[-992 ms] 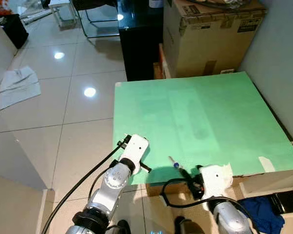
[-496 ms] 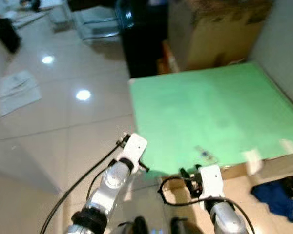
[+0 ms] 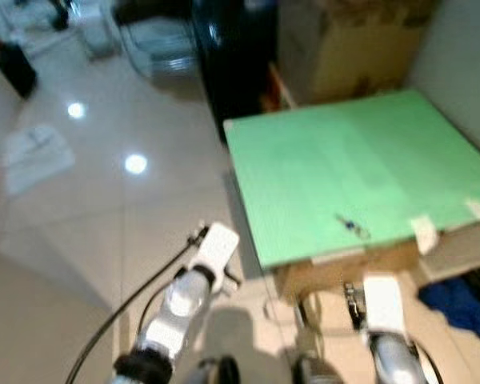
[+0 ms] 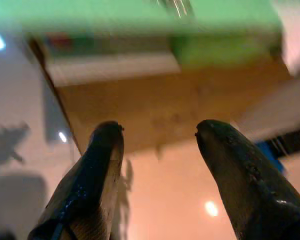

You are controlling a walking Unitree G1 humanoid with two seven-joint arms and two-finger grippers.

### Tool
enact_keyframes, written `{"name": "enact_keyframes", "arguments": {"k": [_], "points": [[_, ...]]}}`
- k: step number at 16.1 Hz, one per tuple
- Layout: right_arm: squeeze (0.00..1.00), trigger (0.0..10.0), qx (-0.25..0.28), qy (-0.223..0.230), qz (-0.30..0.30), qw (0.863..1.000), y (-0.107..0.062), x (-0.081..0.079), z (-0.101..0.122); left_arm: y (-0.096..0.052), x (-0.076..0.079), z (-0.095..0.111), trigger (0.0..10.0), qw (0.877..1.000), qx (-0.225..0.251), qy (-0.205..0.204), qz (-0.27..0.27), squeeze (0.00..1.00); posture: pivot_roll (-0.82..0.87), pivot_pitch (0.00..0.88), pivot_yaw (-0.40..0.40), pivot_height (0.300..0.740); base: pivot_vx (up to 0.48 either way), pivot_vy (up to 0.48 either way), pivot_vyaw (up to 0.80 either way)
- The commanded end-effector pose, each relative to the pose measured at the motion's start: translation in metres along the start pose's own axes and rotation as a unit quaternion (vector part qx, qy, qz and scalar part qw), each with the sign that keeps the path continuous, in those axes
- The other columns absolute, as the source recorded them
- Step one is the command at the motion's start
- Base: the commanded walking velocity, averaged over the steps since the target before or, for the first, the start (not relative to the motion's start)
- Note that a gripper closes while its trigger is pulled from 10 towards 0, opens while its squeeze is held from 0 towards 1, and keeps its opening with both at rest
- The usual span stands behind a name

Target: Hang keys on a hook

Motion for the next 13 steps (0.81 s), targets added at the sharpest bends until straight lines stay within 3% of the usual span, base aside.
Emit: {"name": "enact_keyframes", "arguments": {"k": [1,4,7,11,13], "points": [[0.0,10.0,0.002,-0.002,-0.028,1.0,0.002,0.012,0.001,-0.003,0.005,-0.004,10.0,1.0,-0.003,0.005,-0.01,0.0,-0.29,0.249,0.085,0.74,0.0,0.0,0.0],[0.0,10.0,0.056,-0.002,-0.057,0.997,-0.008,0.026,0.017,-0.009,0.016,-0.001,10.0,1.0,0.011,-0.009,-0.021,0.0,-0.29,0.238,0.083,0.74,0.0,-0.297,0.0],[0.0,10.0,0.096,0.0,-0.024,0.995,-0.013,0.02,0.031,-0.013,0.024,-0.001,10.0,0.999,0.017,-0.028,-0.019,0.0,-0.3,0.235,0.082,0.74,0.211,-0.379,0.0],[0.0,10.0,0.118,0.006,-0.013,0.993,-0.005,0.022,0.048,-0.013,0.025,-0.002,10.0,0.999,0.01,-0.033,-0.01,0.0,-0.29,0.228,0.083,0.74,0.448,0.0,0.17],[0.0,10.0,0.117,0.006,-0.009,0.993,-0.003,0.022,0.049,-0.014,0.025,-0.004,10.0,0.999,0.006,-0.031,-0.005,0.0,-0.29,0.23,0.083,0.74,0.0,0.0,0.63]]}}
Point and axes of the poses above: a point about 5 cm out from each wrist's last joint towards the gripper, its own y axis pointing out of the wrist towards the gripper, its own z axis along the axis of the wrist's last joint, x = y × z, the point moved 5 cm from there along y, pointing out of the wrist towards the gripper, and after that the axes turned 11 degrees about -y, right-handed, at the moved point
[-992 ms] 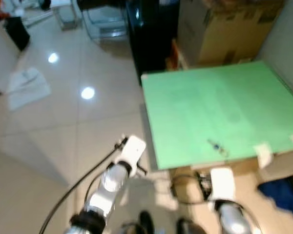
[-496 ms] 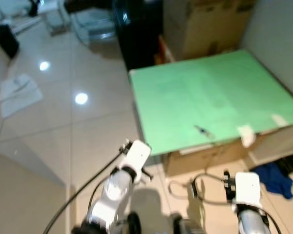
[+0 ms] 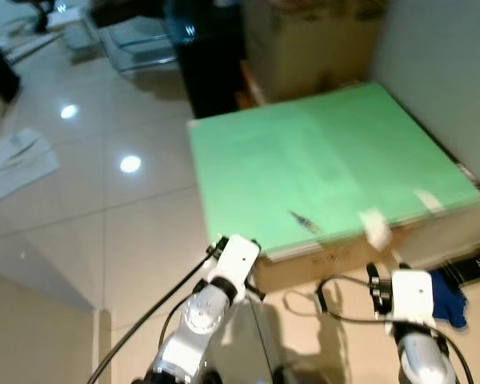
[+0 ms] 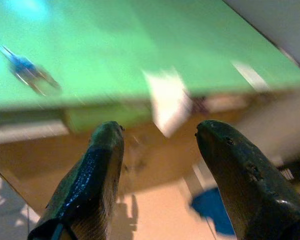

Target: Hang keys on a hook

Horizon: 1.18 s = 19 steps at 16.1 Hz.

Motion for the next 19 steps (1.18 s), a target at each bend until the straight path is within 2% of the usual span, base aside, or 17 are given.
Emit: {"name": "enact_keyframes", "arguments": {"k": [1,4,6,10,13,19], "points": [[0.0,10.0,-0.001,0.006,0.015,1.0,-0.002,-0.008,0.001,-0.006,-0.011,-0.009,10.0,1.0,-0.018,0.005,0.02,0.0,-0.29,0.23,0.083,0.74,0.0,0.0,0.63],[0.0,10.0,0.003,0.016,0.014,1.0,-0.002,-0.009,0.002,-0.007,-0.011,-0.01,10.0,0.999,-0.021,-0.001,0.024,0.0,-0.29,0.241,0.081,0.74,0.0,0.0,0.6],[0.0,10.0,0.0,0.017,0.011,1.0,-0.002,-0.009,0.002,-0.008,-0.008,-0.009,10.0,1.0,-0.017,0.01,0.017,0.0,-0.29,0.245,0.08,0.74,0.0,0.0,0.0],[0.0,10.0,-0.01,0.027,0.007,1.0,-0.001,-0.008,-0.002,-0.01,-0.008,-0.011,10.0,1.0,-0.022,0.002,0.019,0.0,-0.28,0.253,0.081,0.74,0.0,0.0,0.0],[0.0,10.0,-0.015,0.036,-0.009,0.999,0.001,0.0,-0.004,-0.012,-0.001,-0.009,10.0,1.0,-0.017,0.005,0.001,0.0,-0.28,0.256,0.082,0.74,0.0,0.0,0.0],[0.0,10.0,-0.008,0.039,0.005,0.999,0.0,-0.007,0.0,-0.013,-0.002,-0.007,10.0,1.0,-0.016,-0.006,0.013,0.0,-0.28,0.263,0.081,0.74,0.437,-0.082,0.0]]}}
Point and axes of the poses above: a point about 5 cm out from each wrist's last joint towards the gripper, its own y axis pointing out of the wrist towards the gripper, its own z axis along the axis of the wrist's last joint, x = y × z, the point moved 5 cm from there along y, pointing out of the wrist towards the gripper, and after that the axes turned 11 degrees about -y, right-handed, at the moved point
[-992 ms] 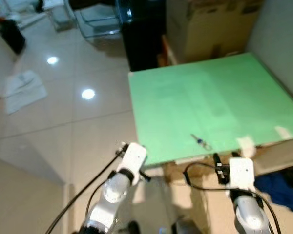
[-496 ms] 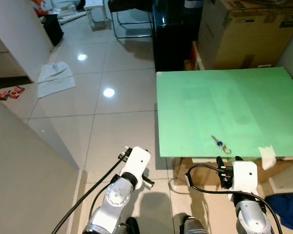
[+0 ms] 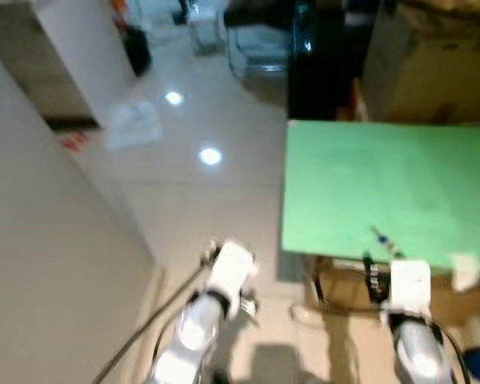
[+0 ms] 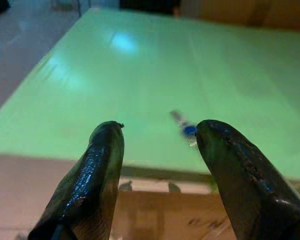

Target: Hang keys on a hook

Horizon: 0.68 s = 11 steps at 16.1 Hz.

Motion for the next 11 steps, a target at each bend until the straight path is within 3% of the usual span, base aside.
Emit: {"name": "enact_keyframes", "arguments": {"k": [1,4,9,11], "points": [[0.0,10.0,-0.02,0.008,0.008,1.0,-0.006,-0.006,-0.01,0.001,-0.005,0.005,10.0,1.0,0.004,0.004,0.007,0.0,-0.28,0.263,0.081,0.74,0.48,0.0,0.0],[0.0,10.0,-0.014,0.023,0.007,1.0,0.001,-0.007,-0.004,-0.001,0.007,0.007,10.0,1.0,0.011,0.012,-0.021,0.0,-0.28,0.265,0.078,0.74,0.48,0.0,0.0],[0.0,10.0,-0.029,0.02,-0.023,0.999,0.001,0.002,-0.01,-0.005,0.012,0.01,10.0,0.999,0.02,0.007,-0.038,0.0,-0.28,0.266,0.076,0.74,0.0,0.0,0.0],[0.0,10.0,-0.032,0.019,-0.025,0.999,0.001,0.005,-0.012,-0.007,0.018,0.008,10.0,0.999,0.017,0.01,-0.047,0.0,-0.27,0.269,0.073,0.74,0.0,-0.469,0.0]]}}
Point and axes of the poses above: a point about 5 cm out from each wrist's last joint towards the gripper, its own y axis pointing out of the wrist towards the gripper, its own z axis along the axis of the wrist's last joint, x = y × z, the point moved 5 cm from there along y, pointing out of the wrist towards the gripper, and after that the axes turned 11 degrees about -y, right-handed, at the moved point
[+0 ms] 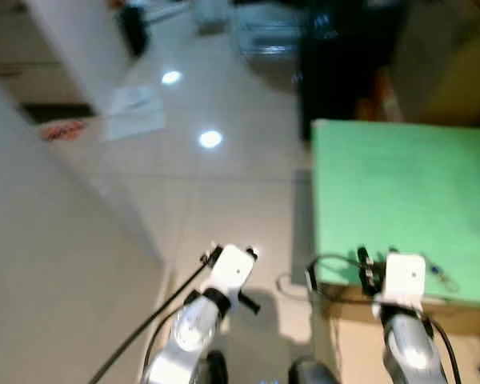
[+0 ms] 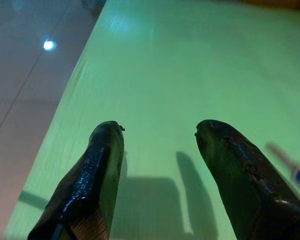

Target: Hang keys on a hook

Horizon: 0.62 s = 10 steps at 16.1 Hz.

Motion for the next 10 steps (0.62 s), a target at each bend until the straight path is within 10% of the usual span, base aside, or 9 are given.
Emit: {"name": "enact_keyframes", "arguments": {"k": [1,10], "points": [[0.0,10.0,-0.019,-0.003,-0.013,1.0,-0.0031,0.0097,-0.01,-0.0003,0.0121,-0.0011,10.0,1.0,-0.001,0.002,-0.019,0.0,-0.28,0.27,0.072,0.74,0.0,-0.465,0.0],[0.0,10.0,-0.032,0.018,-0.019,0.999,-0.0026,0.0084,-0.0147,-0.0008,0.0132,0.004,10.0,0.999,0.011,-0.023,-0.022,0.0,-0.27,0.255,0.073,0.74,0.065,-0.376,0.0]]}}
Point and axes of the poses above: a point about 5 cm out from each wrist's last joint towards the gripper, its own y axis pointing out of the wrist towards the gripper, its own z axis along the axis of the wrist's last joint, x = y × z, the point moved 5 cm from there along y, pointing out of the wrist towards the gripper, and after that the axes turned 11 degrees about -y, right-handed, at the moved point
